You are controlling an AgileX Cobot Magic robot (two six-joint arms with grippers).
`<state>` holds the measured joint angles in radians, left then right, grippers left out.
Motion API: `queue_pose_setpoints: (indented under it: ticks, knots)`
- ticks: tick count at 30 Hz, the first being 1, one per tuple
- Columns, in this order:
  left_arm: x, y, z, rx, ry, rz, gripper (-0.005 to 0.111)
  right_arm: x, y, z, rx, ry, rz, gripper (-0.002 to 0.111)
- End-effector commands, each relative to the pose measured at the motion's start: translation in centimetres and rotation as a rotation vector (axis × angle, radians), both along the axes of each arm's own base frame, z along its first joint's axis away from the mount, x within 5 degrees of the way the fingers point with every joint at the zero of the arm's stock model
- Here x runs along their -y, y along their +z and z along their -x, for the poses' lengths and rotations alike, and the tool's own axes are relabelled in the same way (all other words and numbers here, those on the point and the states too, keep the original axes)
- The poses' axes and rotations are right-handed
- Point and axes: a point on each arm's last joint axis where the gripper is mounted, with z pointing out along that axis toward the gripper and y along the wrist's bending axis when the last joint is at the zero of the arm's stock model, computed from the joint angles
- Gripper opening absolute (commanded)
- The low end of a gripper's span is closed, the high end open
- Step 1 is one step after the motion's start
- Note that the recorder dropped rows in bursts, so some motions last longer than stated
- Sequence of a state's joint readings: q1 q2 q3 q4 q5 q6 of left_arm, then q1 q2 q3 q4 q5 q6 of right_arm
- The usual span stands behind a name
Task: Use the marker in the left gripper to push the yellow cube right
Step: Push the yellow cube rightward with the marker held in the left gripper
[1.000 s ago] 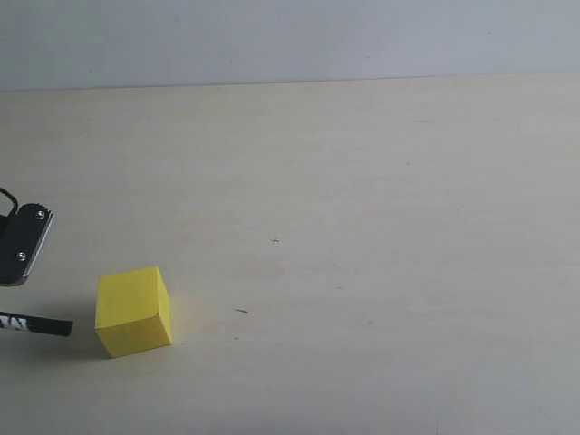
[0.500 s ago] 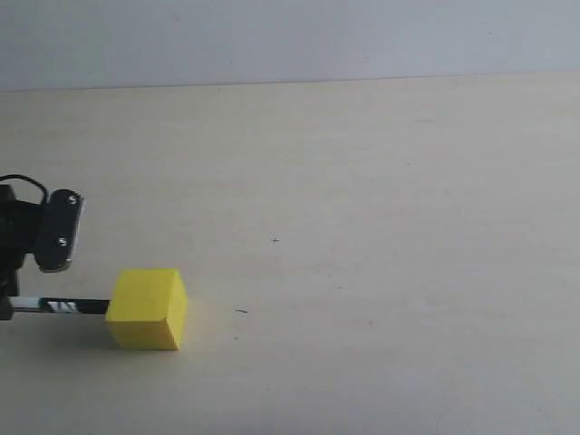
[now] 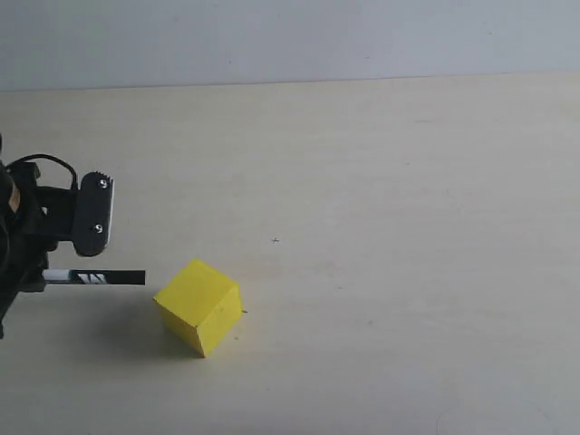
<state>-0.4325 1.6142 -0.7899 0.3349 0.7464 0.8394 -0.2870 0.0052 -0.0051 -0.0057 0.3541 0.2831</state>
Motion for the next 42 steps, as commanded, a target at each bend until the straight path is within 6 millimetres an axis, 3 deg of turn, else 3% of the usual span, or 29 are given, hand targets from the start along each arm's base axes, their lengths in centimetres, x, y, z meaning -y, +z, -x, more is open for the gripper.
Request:
queue_pose_setpoints:
  ticks: [1, 2, 4, 11, 18, 24, 27, 35, 42]
  knots:
    - [3.2, -0.8, 1.7, -0.067, -0.079, -0.006, 0.0, 0.0, -0.1, 0.0, 0.003, 0.003, 0.002, 0.0]
    - [4.6, -0.7, 2.3, -0.053, -0.083, 0.001, 0.0, 0.0, -0.1, 0.0, 0.003, 0.003, 0.002, 0.0]
    - [5.2, -0.3, 2.3, -0.025, -0.048, -0.005, 0.0, 0.0, -0.1, 0.0, 0.003, 0.003, 0.002, 0.0]
    - [3.7, 0.2, 2.2, -0.041, 0.024, -0.147, 0.0, 0.0, -0.1, 0.0, 0.003, 0.003, 0.002, 0.0]
    - [4.0, 0.0, 2.0, -0.024, 0.017, -0.113, 0.0, 0.0, -0.1, 0.0, 0.003, 0.003, 0.002, 0.0]
    - [7.3, -1.0, 2.4, 0.023, -0.045, 0.065, 0.0, 0.0, -0.1, 0.0, 0.003, 0.003, 0.002, 0.0]
    - [8.3, -1.0, 3.0, 0.025, -0.102, 0.038, 0.0, 0.0, -0.1, 0.0, 0.007, 0.003, 0.003, 0.0]
    - [4.8, -0.5, 2.9, -0.08, 0.01, -0.155, 0.0, 0.0, -0.1, 0.0, 0.008, 0.003, 0.004, 0.0]
    - [5.8, -0.3, 3.9, -0.112, 0.016, -0.095, 0.0, 0.0, -0.1, 0.0, 0.008, 0.003, 0.004, 0.0]
